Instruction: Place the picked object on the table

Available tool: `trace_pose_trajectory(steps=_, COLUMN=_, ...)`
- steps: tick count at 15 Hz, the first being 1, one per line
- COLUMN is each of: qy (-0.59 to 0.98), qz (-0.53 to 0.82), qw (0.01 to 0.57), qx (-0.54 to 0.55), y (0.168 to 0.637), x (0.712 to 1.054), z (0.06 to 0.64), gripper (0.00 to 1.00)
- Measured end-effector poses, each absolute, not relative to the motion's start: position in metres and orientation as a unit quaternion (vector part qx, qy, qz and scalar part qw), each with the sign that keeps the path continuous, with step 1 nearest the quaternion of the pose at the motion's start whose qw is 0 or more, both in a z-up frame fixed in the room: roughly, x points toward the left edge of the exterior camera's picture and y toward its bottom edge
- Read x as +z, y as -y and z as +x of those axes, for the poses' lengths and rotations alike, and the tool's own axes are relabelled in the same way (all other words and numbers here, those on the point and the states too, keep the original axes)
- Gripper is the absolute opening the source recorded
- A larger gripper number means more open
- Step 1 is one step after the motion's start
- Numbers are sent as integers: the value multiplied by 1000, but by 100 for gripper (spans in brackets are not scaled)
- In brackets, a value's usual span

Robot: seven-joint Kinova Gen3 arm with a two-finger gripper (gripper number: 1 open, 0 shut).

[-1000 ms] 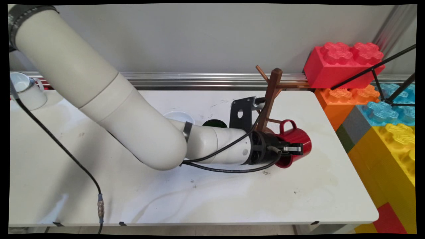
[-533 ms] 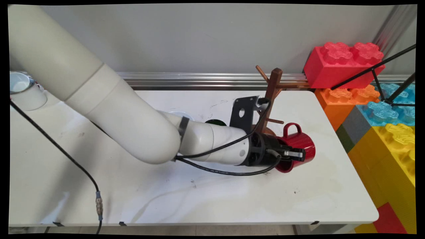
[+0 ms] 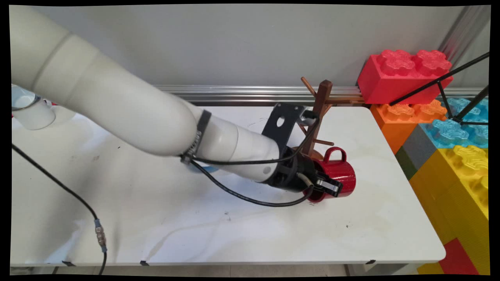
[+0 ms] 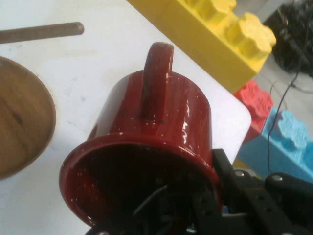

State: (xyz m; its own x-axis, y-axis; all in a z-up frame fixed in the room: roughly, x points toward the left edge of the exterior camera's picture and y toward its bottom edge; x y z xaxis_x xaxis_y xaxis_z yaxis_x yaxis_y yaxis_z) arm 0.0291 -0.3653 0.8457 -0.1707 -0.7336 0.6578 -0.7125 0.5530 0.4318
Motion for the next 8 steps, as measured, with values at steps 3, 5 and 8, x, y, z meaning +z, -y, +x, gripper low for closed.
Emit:
trace_pose_trajectory(steps=3, qy=784, qz=456, qw=421, qx=-9, y=366, x=859, z=33, gripper=0)
trace_pose_trajectory(steps=5, qy=799, qz=442, qw=408, qx=-7, y=367, x=872, z=35, gripper=0)
trace_pose_trajectory(steps=8, qy=816, qz=425, qw=392, qx=-2, y=370, x=889, z=36, gripper=0)
